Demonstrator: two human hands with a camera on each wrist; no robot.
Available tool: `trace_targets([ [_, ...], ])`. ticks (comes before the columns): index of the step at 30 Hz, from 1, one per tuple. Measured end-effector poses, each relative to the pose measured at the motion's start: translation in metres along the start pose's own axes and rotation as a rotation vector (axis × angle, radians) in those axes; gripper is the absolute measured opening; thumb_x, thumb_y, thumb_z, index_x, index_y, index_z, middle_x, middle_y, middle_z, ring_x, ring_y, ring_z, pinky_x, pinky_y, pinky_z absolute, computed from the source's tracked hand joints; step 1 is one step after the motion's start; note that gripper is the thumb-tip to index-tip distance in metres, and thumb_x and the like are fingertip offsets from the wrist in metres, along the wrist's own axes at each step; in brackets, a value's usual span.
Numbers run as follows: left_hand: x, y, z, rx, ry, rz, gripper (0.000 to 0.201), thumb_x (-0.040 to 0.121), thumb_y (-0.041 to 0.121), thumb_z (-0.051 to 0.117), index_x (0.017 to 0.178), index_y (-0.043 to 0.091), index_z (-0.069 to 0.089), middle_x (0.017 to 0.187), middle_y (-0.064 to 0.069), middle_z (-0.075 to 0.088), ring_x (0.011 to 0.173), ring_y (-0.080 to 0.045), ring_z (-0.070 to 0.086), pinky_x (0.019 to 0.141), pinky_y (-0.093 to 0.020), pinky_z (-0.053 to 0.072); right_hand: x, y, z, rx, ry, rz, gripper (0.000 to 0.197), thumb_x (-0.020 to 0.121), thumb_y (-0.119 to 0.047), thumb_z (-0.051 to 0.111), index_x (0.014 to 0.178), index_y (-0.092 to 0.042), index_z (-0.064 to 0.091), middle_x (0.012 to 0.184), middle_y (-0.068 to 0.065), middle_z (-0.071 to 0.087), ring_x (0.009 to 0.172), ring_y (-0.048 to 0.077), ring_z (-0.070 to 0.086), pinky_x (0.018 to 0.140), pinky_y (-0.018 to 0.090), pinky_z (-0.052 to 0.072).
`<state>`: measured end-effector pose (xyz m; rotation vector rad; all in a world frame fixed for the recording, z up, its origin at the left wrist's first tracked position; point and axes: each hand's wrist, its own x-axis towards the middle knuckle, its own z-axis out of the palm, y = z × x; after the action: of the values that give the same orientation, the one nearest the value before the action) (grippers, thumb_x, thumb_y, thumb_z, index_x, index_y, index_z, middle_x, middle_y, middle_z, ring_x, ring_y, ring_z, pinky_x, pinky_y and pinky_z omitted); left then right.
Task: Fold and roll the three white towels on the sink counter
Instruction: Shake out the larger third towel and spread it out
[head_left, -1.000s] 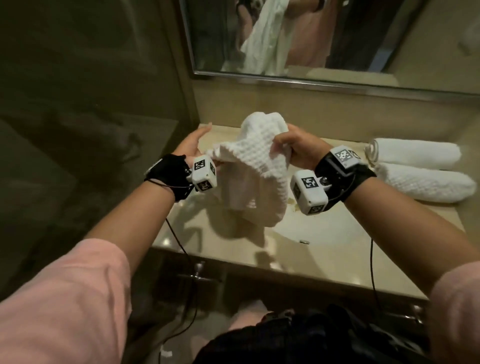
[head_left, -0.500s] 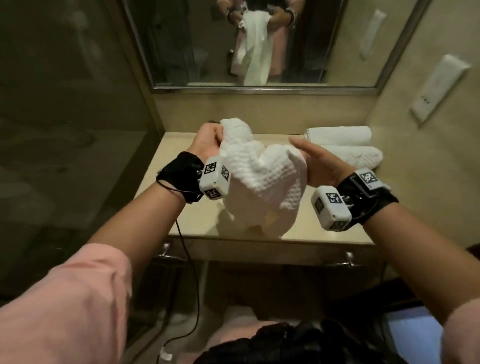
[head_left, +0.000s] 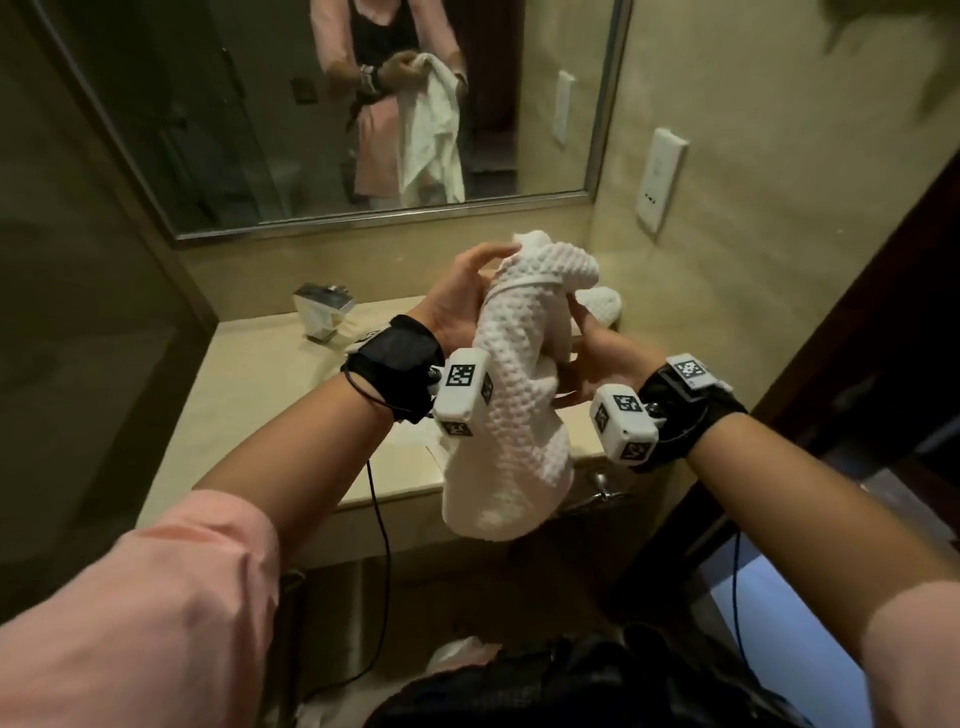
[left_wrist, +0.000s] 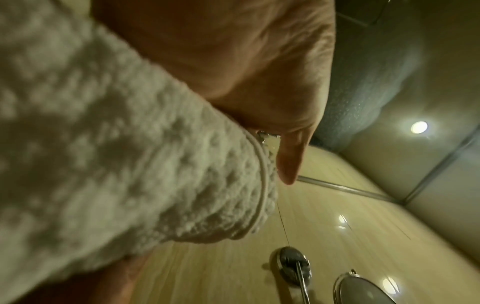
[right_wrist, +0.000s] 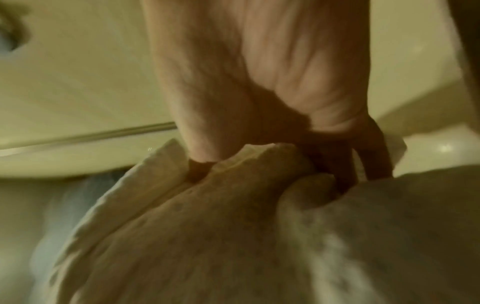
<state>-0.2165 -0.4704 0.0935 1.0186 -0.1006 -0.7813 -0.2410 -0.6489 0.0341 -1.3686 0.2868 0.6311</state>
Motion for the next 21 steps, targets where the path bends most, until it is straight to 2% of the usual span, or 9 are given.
trace_targets([
  [3, 0.017, -0.001, 0.014, 0.032, -0.083, -0.044, 0.04, 0.093, 0.038, 0.048, 0.108, 0.004, 0.063, 0.097, -0.011, 0.066, 0.085, -0.023, 0.063, 0.083, -0.032, 0.051, -0.005, 0.0, -0.009, 0.227, 0.085, -0.068, 0.077, 0.073, -0.077, 0.054, 0.111, -0.011, 0.065, 0.109, 0.015, 0.07, 0.089, 0.03, 0.072, 0.071, 0.043, 0.057],
  [6, 0.03, 0.003, 0.019, 0.087, -0.102, -0.057, 0.039, 0.095, 0.036, 0.047, 0.109, 0.003, 0.064, 0.096, -0.013, 0.07, 0.084, -0.025, 0.066, 0.081, -0.034, 0.054, -0.012, -0.005, -0.026, 0.428, 0.093, -0.168, 0.08, 0.079, -0.078, 0.044, 0.105, -0.006, 0.065, 0.092, 0.019, 0.073, 0.08, 0.034, 0.072, 0.063, 0.046, 0.057],
  [8, 0.036, 0.007, 0.017, 0.141, -0.101, -0.064, 0.038, 0.095, 0.034, 0.05, 0.106, 0.002, 0.067, 0.097, -0.014, 0.071, 0.083, -0.025, 0.068, 0.08, -0.034, 0.056, -0.016, -0.014, -0.037, 0.559, -0.016, -0.206, 0.091, 0.076, -0.083, 0.038, 0.12, -0.007, 0.059, 0.109, 0.023, 0.068, 0.097, 0.039, 0.068, 0.08, 0.054, 0.054],
  [10, 0.042, 0.008, 0.014, 0.213, -0.098, -0.073, 0.035, 0.096, 0.031, 0.05, 0.108, 0.003, 0.067, 0.101, -0.014, 0.071, 0.086, -0.023, 0.068, 0.081, -0.034, 0.057, -0.02, -0.022, -0.042, 0.633, -0.091, -0.197, 0.099, 0.069, -0.084, 0.047, 0.134, -0.008, 0.049, 0.13, 0.026, 0.056, 0.119, 0.044, 0.054, 0.099, 0.06, 0.04],
  [12, 0.047, 0.006, 0.014, 0.287, -0.131, -0.082, 0.035, 0.099, 0.027, 0.046, 0.121, 0.003, 0.059, 0.109, -0.013, 0.068, 0.093, -0.022, 0.066, 0.087, -0.034, 0.054, -0.023, -0.03, -0.04, 0.578, -0.015, -0.188, 0.091, 0.067, -0.064, 0.069, 0.136, -0.008, 0.048, 0.138, 0.024, 0.05, 0.126, 0.041, 0.048, 0.103, 0.06, 0.037],
  [14, 0.052, 0.002, 0.018, 0.356, -0.209, -0.109, 0.039, 0.101, 0.023, 0.042, 0.133, 0.001, 0.048, 0.115, -0.014, 0.064, 0.097, -0.021, 0.064, 0.091, -0.033, 0.052, -0.022, -0.035, -0.039, 0.44, 0.073, -0.226, 0.079, 0.065, -0.025, 0.083, 0.135, -0.007, 0.05, 0.137, 0.021, 0.052, 0.126, 0.034, 0.05, 0.103, 0.055, 0.041],
  [16, 0.059, 0.002, 0.02, 0.419, -0.273, -0.13, 0.041, 0.101, 0.02, 0.041, 0.136, 0.0, 0.044, 0.121, -0.016, 0.06, 0.1, -0.022, 0.062, 0.094, -0.032, 0.051, -0.021, -0.038, -0.038, 0.409, 0.158, -0.229, 0.064, 0.073, -0.007, 0.07, 0.133, -0.003, 0.05, 0.134, 0.021, 0.055, 0.124, 0.032, 0.053, 0.103, 0.052, 0.041],
  [18, 0.068, 0.006, 0.017, 0.432, -0.283, -0.119, 0.042, 0.101, 0.02, 0.042, 0.137, -0.001, 0.042, 0.122, -0.015, 0.058, 0.103, -0.023, 0.06, 0.097, -0.033, 0.048, -0.019, -0.04, -0.043, 0.427, 0.25, -0.228, 0.039, 0.087, -0.005, 0.046, 0.125, 0.003, 0.052, 0.13, 0.022, 0.056, 0.12, 0.033, 0.055, 0.101, 0.052, 0.043],
  [21, 0.084, 0.016, 0.005, 0.379, -0.143, -0.048, 0.041, 0.099, 0.023, 0.047, 0.133, 0.001, 0.046, 0.121, -0.015, 0.059, 0.106, -0.025, 0.058, 0.101, -0.036, 0.045, -0.02, -0.041, -0.055, 0.481, 0.413, -0.249, 0.043, 0.084, -0.001, 0.031, 0.123, 0.005, 0.049, 0.129, 0.025, 0.055, 0.117, 0.036, 0.056, 0.096, 0.052, 0.046],
])
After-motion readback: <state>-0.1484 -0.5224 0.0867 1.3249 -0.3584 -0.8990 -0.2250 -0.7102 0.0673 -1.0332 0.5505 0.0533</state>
